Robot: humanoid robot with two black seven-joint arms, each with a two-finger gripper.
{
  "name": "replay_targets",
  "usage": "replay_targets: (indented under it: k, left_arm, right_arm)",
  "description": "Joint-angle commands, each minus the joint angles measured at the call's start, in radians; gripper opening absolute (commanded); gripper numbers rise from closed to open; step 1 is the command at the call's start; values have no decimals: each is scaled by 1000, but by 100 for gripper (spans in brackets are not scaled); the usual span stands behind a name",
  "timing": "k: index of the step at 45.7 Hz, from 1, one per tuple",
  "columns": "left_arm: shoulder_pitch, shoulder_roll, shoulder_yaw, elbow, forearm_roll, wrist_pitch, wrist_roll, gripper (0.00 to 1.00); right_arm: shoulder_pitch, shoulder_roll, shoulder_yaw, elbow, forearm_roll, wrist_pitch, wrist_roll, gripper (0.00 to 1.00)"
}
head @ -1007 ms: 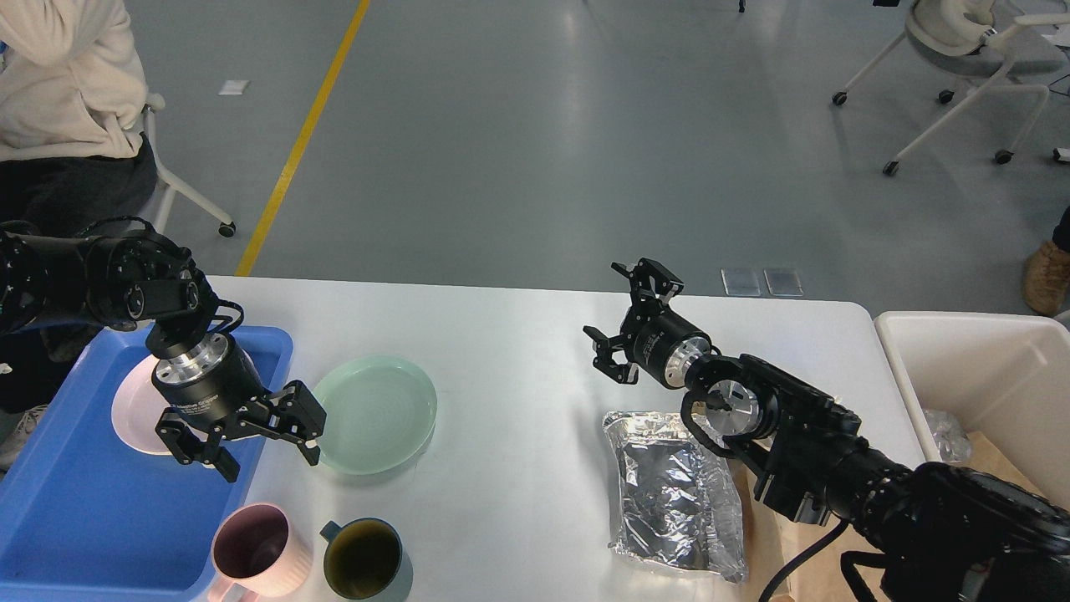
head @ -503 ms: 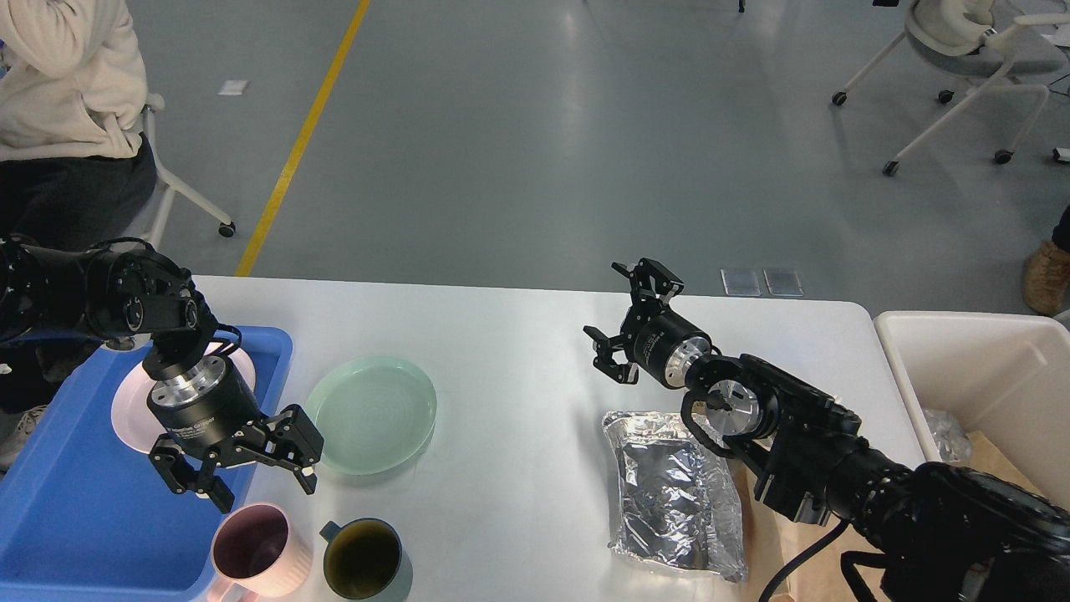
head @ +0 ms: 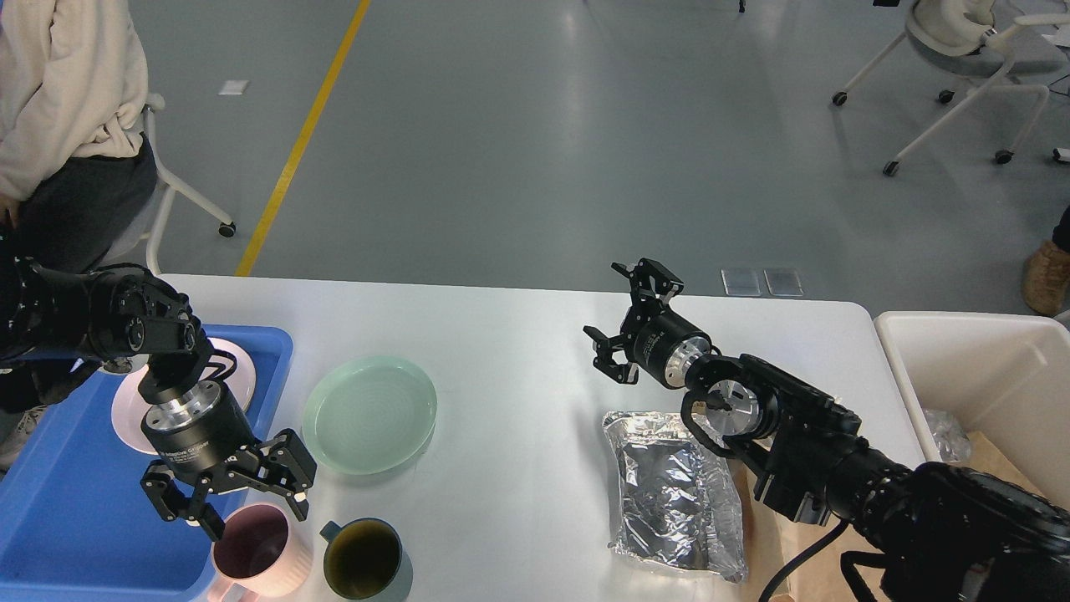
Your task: Tidy desktop
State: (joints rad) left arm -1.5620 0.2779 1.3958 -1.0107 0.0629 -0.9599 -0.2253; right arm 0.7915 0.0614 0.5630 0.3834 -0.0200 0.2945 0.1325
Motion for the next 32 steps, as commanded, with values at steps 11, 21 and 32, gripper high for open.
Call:
replay_targets:
  k: [11,21,32]
  left_arm:
    - [28,-11,25,14,3,0,7,96]
    - [30,-11,28,17,3,0,11,96]
    - [28,-11,20,21,5,36,14,96]
  right_arm:
    - [0,0,0,0,0,0,-1,100]
    - [0,0,0,2,0,0,1,100]
    - [0,0,0,0,0,0,1,100]
